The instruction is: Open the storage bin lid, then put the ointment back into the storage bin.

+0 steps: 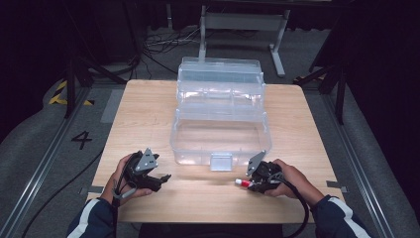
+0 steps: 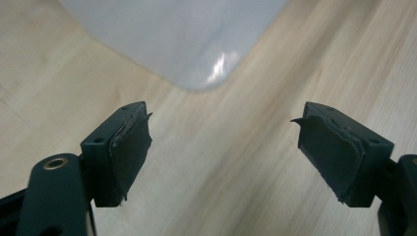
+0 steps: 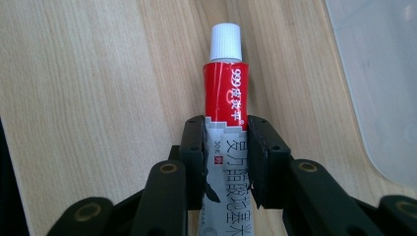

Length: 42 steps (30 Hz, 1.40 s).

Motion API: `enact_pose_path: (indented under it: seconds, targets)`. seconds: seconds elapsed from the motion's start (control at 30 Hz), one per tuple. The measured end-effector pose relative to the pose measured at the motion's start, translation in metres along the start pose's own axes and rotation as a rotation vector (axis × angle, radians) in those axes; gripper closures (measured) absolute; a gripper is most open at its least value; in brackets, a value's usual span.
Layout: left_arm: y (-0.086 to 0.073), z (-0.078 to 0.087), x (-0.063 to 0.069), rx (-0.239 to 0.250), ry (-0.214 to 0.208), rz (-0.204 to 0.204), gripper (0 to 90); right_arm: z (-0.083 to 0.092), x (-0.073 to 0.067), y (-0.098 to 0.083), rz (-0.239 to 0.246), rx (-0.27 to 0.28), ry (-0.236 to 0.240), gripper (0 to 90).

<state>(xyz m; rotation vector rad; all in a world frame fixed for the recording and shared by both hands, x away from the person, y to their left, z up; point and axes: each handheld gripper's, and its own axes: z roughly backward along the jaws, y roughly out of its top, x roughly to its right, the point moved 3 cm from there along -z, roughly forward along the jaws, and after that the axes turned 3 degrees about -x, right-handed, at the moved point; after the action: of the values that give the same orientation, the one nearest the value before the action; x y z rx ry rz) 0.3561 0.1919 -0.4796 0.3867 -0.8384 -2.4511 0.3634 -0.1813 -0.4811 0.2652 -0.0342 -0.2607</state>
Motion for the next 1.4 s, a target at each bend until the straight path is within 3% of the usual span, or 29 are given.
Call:
enact_pose_path:
  seconds: [0.1,0.2,0.4,0.47,0.6,1.07,1.4]
  targets:
    - [-0.009,-0.008,-0.001,-0.036,-0.011,-0.007,20.1,0.000,0.001,-0.001,0.001,0.001,-0.003,71.1]
    - [-0.015,-0.016,-0.006,-0.062,-0.032,0.015,20.1,0.001,0.002,-0.002,0.005,0.006,-0.004,71.1]
    - [-0.020,-0.022,-0.012,-0.051,-0.061,0.065,19.5,0.006,0.004,-0.003,-0.001,0.029,-0.001,71.1]
    - [-0.023,-0.024,-0.015,-0.026,-0.090,0.103,18.4,0.008,0.006,-0.005,-0.009,0.035,-0.003,71.2]
    - [-0.027,-0.026,-0.015,0.008,-0.087,0.105,14.6,0.010,0.008,-0.006,-0.013,0.042,-0.016,71.2]
    - [-0.027,-0.026,-0.015,0.009,-0.082,0.108,14.6,0.028,0.004,-0.005,-0.014,0.094,-0.037,71.2]
    - [-0.027,-0.026,-0.015,0.007,-0.083,0.109,14.5,0.038,-0.002,-0.002,0.012,0.115,-0.033,71.2]
